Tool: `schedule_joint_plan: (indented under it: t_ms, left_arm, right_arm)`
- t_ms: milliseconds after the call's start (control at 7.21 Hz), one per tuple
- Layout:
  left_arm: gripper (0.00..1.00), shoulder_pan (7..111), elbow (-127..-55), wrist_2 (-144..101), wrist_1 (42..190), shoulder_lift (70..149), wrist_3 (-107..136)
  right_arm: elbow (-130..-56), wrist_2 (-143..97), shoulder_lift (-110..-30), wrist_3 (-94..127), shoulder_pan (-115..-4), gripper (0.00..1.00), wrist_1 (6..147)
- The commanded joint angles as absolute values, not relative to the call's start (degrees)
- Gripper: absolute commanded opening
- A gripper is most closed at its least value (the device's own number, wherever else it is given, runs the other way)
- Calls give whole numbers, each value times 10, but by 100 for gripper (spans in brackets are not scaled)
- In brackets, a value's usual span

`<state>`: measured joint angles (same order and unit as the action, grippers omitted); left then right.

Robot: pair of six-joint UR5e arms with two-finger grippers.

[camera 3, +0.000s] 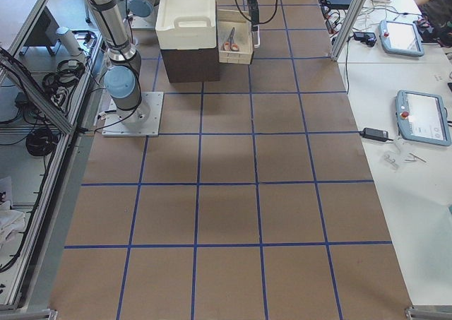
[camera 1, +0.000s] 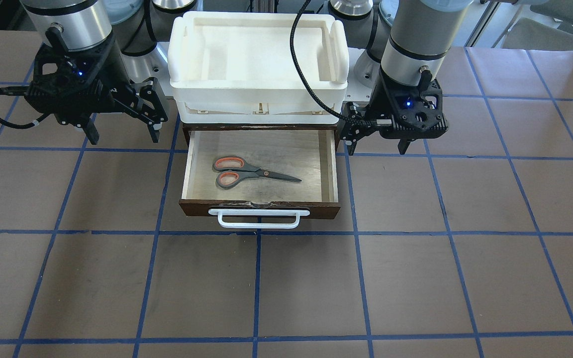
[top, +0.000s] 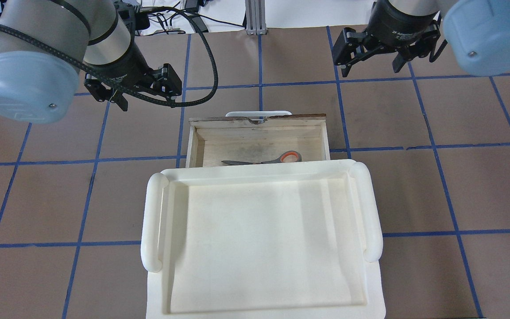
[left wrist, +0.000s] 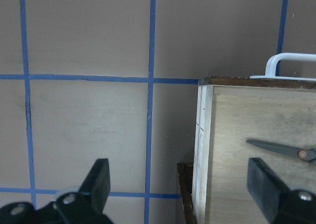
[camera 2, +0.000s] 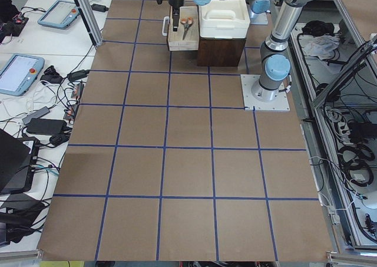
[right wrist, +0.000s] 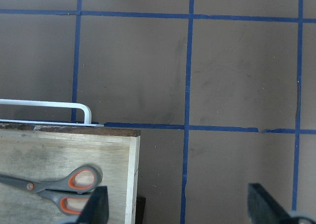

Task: Put scissors in drawer and close it
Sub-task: 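Raise the right gripper away from the drawer while the left arm moves up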

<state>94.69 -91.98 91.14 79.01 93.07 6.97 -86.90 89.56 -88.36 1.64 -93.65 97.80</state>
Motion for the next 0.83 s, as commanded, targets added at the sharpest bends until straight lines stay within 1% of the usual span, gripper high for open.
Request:
schedule_joint_plan:
  t_ms: [0,139,416,694]
  left_arm:
    - [100,962,-877,911,770,981,80]
    - [100,978,-858,912,754,1012,114]
    - [100,1008,-832,911,664,1083,135]
    - [100,1047,-782,912,634,1157,204]
  right_arm:
    - [-869,896,-884,25,-933,100,974]
    - [-869,896,-884,25,-933,100,970]
    - [-869,894,-885,23,-933,100,968]
    - [-870,896,-888,8,-933,100,968]
